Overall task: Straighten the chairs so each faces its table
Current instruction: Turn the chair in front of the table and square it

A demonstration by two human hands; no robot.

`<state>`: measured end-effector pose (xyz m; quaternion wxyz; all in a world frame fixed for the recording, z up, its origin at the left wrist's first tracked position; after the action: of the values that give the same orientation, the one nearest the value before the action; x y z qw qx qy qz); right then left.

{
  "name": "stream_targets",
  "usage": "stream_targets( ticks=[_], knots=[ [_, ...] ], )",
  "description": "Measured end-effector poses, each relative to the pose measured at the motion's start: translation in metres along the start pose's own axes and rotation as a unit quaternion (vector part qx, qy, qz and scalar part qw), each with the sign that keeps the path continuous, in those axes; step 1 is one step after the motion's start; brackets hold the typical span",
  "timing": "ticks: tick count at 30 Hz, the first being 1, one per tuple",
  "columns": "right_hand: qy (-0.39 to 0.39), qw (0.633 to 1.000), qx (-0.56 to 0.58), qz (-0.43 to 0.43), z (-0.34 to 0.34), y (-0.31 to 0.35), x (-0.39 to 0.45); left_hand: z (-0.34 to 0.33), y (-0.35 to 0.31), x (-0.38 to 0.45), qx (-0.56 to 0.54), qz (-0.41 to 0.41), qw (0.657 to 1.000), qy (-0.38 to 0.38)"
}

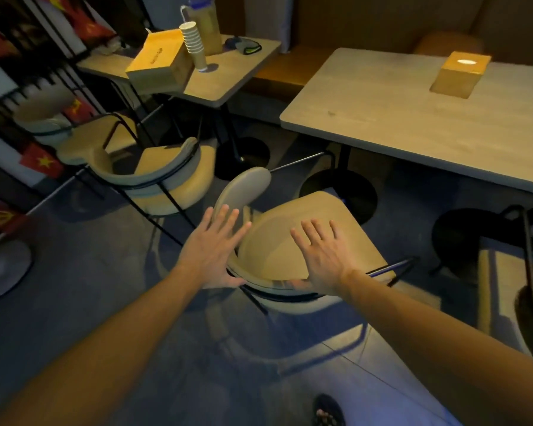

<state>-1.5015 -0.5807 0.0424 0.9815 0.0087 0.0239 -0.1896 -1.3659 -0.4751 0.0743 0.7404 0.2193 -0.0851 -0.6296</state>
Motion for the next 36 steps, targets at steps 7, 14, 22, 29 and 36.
stream_targets(
  ticks=[7,14,22,29,36],
  knots=[
    [0.053,0.997,0.021,-0.044,-0.045,0.038,0.059,-0.072,0.043,0.043,-0.016,-0.093,0.996,0.001],
    [0.133,0.981,0.04,-0.137,-0.113,0.092,0.11,-0.16,0.075,0.089,0.011,-0.264,0.964,0.014],
    [0.173,0.952,0.073,-0.24,-0.151,0.127,0.13,-0.206,0.085,0.126,0.022,-0.38,0.925,0.006],
    [0.178,0.928,0.081,-0.317,-0.144,0.125,0.113,-0.199,0.069,0.143,0.032,-0.442,0.896,0.007],
    [0.144,0.924,0.086,-0.344,-0.15,0.118,0.1,-0.197,0.051,0.15,-0.028,-0.459,0.887,-0.051]
  ],
)
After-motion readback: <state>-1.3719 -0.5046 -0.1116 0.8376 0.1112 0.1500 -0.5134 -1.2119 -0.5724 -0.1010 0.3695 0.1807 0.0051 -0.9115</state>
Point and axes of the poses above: each hand's wrist, its own x-axis towards the middle knuckle, its own z-axis out of the back of the hand, y = z × x, the point moved 10 cm from there along x, towards the middle knuckle, and after that the axes turned 6 degrees about -y, right-handed, at the moved point
